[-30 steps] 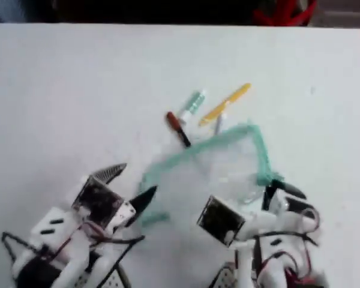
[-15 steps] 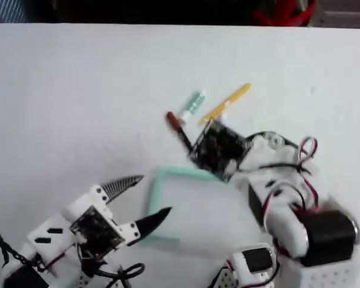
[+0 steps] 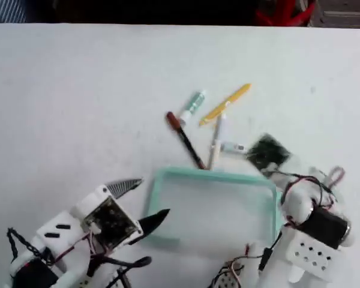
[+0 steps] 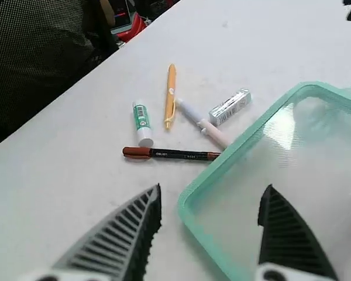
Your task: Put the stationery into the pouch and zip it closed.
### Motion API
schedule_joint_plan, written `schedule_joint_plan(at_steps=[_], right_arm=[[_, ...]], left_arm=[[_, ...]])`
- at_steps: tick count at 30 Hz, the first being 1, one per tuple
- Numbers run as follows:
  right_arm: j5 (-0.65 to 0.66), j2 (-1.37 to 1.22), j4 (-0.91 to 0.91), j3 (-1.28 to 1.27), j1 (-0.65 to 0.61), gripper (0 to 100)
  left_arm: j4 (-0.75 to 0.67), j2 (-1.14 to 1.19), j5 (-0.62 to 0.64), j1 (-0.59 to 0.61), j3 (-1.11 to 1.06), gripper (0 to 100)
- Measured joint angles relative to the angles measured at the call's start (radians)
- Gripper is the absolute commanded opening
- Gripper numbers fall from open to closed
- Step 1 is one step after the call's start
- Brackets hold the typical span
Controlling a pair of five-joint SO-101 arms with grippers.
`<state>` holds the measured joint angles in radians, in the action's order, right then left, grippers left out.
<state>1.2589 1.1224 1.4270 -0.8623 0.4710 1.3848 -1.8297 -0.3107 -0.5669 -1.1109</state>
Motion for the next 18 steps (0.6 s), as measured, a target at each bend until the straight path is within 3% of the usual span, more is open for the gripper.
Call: schedule_joint_plan(at_steps=[5,18], right_arm=[[-0.040,-0.035,-0.155,-0.242,0.086,20.7],[-0.046,-0.044,-0.235,-0.446,0.166,20.5]], left_arm=[[-0.025,0.000,0.000,0.043,-0.038,27],[-0.028,0.000,0.000,0.054,-0.072,26]])
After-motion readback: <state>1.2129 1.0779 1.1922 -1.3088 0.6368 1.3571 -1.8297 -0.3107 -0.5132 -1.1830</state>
